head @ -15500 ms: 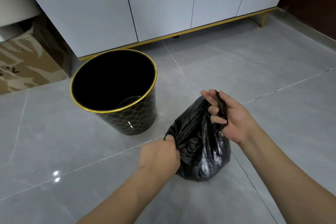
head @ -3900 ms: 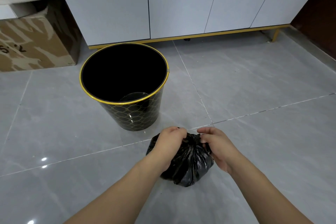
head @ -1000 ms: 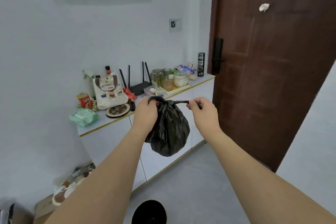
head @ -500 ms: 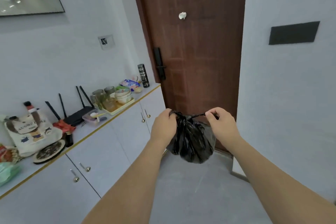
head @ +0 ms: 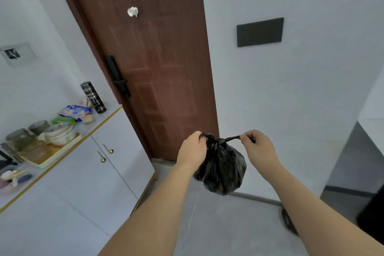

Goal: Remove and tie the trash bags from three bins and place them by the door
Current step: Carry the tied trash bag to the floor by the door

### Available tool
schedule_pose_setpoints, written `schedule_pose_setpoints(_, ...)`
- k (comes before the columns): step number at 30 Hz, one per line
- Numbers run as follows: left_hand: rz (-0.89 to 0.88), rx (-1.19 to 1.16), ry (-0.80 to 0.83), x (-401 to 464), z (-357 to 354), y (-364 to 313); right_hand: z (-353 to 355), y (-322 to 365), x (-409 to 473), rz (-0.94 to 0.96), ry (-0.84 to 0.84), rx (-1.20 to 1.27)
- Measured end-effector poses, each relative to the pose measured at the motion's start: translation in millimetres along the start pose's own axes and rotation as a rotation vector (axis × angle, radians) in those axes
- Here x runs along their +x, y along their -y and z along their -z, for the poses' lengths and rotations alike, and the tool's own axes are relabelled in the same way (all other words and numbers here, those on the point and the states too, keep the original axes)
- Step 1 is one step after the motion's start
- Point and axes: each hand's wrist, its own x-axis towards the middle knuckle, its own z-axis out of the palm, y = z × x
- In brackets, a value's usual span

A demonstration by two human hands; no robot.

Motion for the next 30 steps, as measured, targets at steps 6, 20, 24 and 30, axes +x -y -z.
schedule_pose_setpoints(6,0.018,0.119,0.110,52,-81,-11,50,-60,64,-0.093,0.122,-0.088)
schedule_pose_setpoints(20,0.299,-0.031,0.364,140,-388,109,49,-364,184,-0.436,0.273,-0.267)
schedule_pose_setpoints(24,0.369,-0.086,0.449,145,-523,189,28,-520,185,-0.549,0.236,-0.312)
schedule_pose_setpoints(30,0.406,-0.187,0.473,153,-710,297,-5,-720,201,-0.606,0.180,-0.391)
